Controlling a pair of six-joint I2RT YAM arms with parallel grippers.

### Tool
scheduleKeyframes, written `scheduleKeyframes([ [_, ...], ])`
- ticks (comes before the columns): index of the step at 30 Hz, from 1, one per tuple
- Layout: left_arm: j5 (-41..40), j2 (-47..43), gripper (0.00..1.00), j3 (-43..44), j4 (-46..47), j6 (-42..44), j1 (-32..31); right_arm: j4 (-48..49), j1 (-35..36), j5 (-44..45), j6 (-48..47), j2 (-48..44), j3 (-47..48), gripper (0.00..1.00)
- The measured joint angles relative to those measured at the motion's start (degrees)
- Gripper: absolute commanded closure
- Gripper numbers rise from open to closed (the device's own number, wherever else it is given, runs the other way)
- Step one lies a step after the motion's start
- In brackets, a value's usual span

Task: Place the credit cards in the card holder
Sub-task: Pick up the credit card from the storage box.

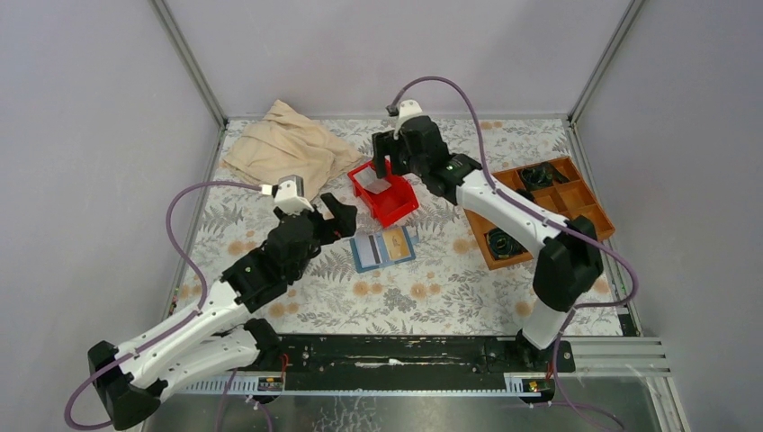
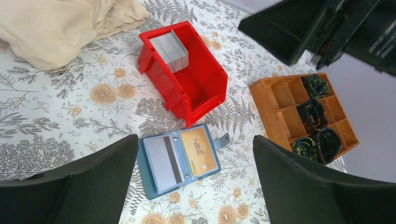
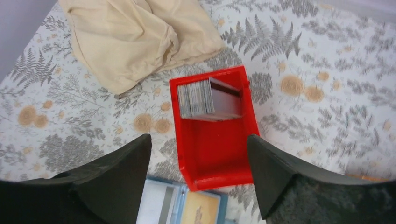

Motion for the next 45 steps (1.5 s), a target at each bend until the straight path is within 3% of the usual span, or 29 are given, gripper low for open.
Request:
scheduleKeyframes([
  [6, 1.0, 3.1, 0.00, -0.9, 0.5, -0.4, 3.1, -0.6, 0.0, -2.5, -4.0, 9.3, 10.2, 0.08],
  [19, 9.1, 16.3, 0.06, 3.1, -0.4, -0.2, 15.9, -7.4, -0.6, -4.1, -6.9, 24.1, 19.4, 0.20],
  [31, 13.0, 20.2, 0.06, 3.1, -0.2, -0.2, 18.5, -9.7, -4.5, -10.1, -5.7, 31.9, 28.5, 0.26],
  [45, 15.1, 24.9, 0.09, 3.2, 2.1, -0.2, 20.3, -10.8, -4.9, -17.0, -2.6, 36.1, 29.9, 0.32],
])
